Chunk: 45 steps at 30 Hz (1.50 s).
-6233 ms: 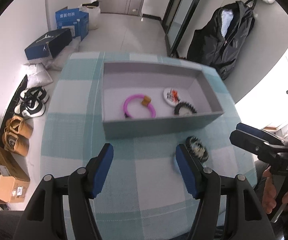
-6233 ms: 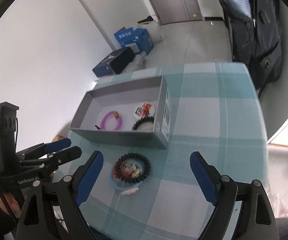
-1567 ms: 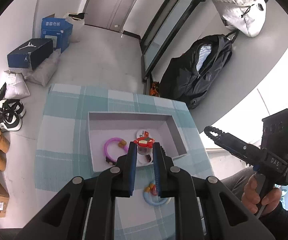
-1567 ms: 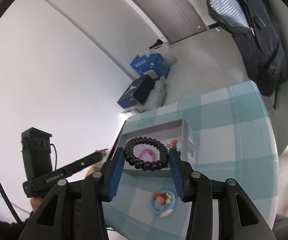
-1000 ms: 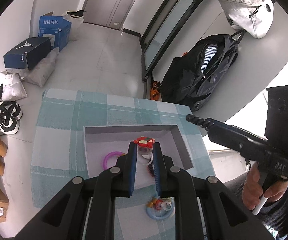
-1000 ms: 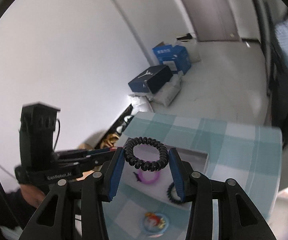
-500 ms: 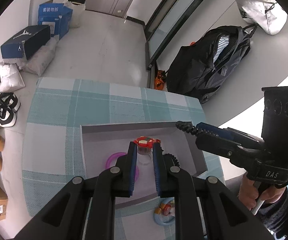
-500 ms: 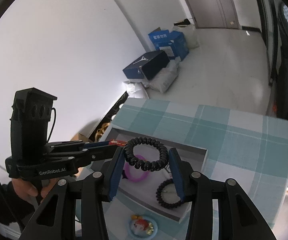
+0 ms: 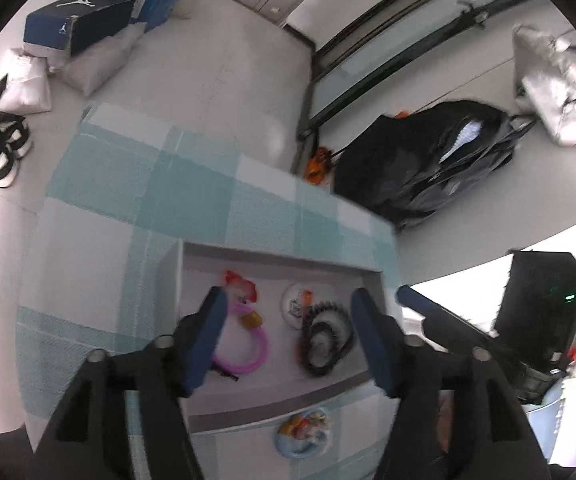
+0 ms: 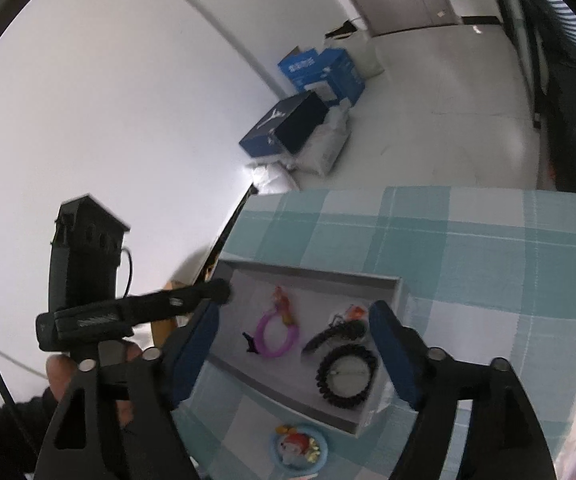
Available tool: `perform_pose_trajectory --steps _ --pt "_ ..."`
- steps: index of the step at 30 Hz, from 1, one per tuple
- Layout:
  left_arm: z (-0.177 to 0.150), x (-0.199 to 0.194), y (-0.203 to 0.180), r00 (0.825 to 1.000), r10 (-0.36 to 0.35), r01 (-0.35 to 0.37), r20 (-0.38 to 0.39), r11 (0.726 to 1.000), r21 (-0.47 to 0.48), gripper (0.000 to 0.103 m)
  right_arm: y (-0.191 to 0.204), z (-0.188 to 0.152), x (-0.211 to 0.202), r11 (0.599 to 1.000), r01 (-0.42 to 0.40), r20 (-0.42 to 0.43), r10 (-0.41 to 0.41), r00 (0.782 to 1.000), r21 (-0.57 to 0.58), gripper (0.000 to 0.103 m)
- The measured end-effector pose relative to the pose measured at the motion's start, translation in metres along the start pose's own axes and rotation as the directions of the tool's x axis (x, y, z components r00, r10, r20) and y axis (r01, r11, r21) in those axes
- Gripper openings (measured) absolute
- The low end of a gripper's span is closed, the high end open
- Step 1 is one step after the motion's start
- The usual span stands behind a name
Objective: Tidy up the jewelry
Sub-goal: 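Withdraw both open grippers from the grey box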
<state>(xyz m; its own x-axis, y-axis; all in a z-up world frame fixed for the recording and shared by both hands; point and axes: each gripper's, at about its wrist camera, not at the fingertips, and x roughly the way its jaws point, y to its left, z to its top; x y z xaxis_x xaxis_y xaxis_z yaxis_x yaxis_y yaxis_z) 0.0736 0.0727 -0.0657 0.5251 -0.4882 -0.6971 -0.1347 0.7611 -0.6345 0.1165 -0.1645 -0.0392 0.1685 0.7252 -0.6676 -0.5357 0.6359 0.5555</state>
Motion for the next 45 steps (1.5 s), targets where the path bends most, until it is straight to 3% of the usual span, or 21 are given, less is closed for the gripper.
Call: perform_pose_trajectory --steps 3,11,15,20,27,35,39,45 --pt "-0.001 -0.008 -0.007 0.998 0.047 -0.049 0.041 0.997 0.057 0.064 -0.006 0.0 -0.009 0.999 -0.015 0.023 0.014 1.0 0.033 0.079" --pt "-0.001 -0.013 -0.006 0.999 0.017 -0.019 0.036 0.998 0.057 0.064 -0.01 -0.001 -0.022 0.999 0.008 0.077 -0.012 0.997 0.051 0.079" --pt "-0.001 -0.022 -0.003 0.991 0.096 -0.102 0.09 0.993 0.058 0.064 -0.012 0.001 -0.027 0.998 0.017 0.095 -0.022 0.995 0.055 0.079" --pt "-0.005 -0.022 -0.001 0.986 0.134 -0.14 0.095 0.988 0.066 0.064 -0.011 -0.007 -0.034 0.998 0.024 0.1 -0.03 0.995 0.062 0.08" --pt "-0.019 -0.027 -0.013 0.983 0.148 -0.163 0.11 0.977 0.138 0.064 0.01 -0.031 -0.047 0.999 0.021 0.117 -0.016 0.993 -0.041 0.078" --pt "-0.041 -0.04 -0.03 0.991 0.073 -0.098 0.115 0.97 0.224 0.064 0.032 -0.063 -0.058 0.99 0.049 0.123 -0.033 0.992 -0.133 0.07" --pt "-0.047 -0.046 -0.032 0.987 0.082 -0.113 0.141 0.967 0.23 0.064 0.042 -0.082 -0.05 0.98 0.074 0.091 -0.058 0.994 -0.187 0.068" --pt "-0.053 -0.044 -0.026 0.988 0.106 -0.125 0.116 0.976 0.179 0.064 0.054 -0.109 -0.018 0.945 0.117 -0.008 -0.125 0.992 -0.305 0.055"
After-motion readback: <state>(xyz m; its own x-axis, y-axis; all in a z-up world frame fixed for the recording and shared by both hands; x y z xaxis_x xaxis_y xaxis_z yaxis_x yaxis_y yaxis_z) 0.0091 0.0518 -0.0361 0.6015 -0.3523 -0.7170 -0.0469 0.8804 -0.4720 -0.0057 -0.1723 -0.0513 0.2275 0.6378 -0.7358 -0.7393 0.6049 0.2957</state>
